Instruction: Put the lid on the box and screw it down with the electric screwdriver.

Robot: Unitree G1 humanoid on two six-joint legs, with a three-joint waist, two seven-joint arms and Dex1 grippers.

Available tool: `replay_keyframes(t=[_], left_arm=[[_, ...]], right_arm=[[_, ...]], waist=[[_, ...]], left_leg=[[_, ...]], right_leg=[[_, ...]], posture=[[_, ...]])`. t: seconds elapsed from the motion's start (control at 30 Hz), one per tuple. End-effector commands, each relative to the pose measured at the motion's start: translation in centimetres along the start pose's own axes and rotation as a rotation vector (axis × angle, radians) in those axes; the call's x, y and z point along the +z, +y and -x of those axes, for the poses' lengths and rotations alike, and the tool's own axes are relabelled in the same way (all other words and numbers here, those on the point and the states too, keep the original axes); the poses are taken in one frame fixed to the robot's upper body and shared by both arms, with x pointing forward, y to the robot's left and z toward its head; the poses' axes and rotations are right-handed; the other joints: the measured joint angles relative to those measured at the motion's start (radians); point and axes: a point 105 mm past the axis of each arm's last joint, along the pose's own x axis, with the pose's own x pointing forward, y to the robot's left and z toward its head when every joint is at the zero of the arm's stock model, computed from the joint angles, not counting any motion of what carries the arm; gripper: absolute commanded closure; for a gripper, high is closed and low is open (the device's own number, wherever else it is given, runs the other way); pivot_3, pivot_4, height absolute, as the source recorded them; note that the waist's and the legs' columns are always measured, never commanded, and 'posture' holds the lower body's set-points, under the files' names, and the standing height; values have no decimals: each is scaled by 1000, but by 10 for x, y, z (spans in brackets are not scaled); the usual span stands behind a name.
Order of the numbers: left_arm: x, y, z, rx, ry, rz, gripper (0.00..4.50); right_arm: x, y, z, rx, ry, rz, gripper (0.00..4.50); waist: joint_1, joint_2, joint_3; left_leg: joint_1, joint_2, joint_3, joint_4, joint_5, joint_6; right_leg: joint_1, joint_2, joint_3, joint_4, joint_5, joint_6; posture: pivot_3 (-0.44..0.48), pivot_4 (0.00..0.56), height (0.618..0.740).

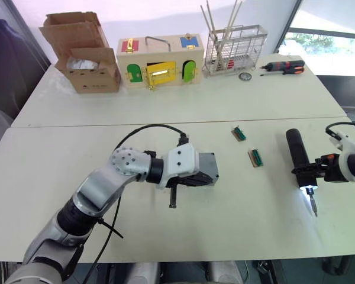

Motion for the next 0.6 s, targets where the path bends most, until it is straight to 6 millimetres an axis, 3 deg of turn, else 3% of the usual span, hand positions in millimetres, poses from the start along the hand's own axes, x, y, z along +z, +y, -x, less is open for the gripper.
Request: replay_keyframes(t=[0.03,0.1,0.13,0.2,0.27,0.4,0.47,0.53,0.6], left_arm=[[8,3,4,46,-19,-11,4500],[5,14,5,101,-22,5,4500],[3,18,5,120,-16,6,4500],[1,22,7,137,-6,5,4500],[0,26,9,157,-3,1,4500],[1,42,21,232,22,-36,4500],[0,58,34,307,56,-62,4500],[-5,70,48,364,117,-90,4500],[-14,73,60,373,196,-110,4500]], right_arm=[[15,-3,10,-22,-54,36,2601],[15,-3,8,-24,-46,39,1637],[15,-4,7,-27,-40,54,1515],[15,-3,5,-25,-30,70,651],[16,-2,5,-28,-29,79,128],[24,-3,6,-53,-62,136,57],[43,1,18,-73,-150,233,57],[67,20,35,-51,-259,389,57],[77,49,45,-11,-314,581,57]], waist=[[1,0,0],[3,0,0],[3,0,0],[2,0,0],[2,0,0],[2,0,0],[2,0,0],[-1,0,0],[-8,1,0]], left_leg=[[0,0,0,0,0,0],[0,0,0,0,0,0],[0,0,0,0,0,0],[0,0,0,1,0,0],[0,0,0,1,0,0],[0,0,0,1,0,-1],[0,0,0,1,1,-1],[0,-1,0,1,1,-1],[0,-1,1,0,1,-1]], right_leg=[[0,0,0,0,0,0],[0,0,0,0,0,0],[0,0,0,0,0,0],[0,0,0,1,0,0],[0,0,0,1,0,0],[0,0,0,1,0,0],[0,0,0,1,0,0],[0,0,0,1,0,0],[-2,0,0,2,0,0]], posture=[[0,150,730],[0,150,730],[0,150,730],[0,150,730],[0,150,730],[0,150,730],[0,150,730],[0,150,730],[0,150,730]])
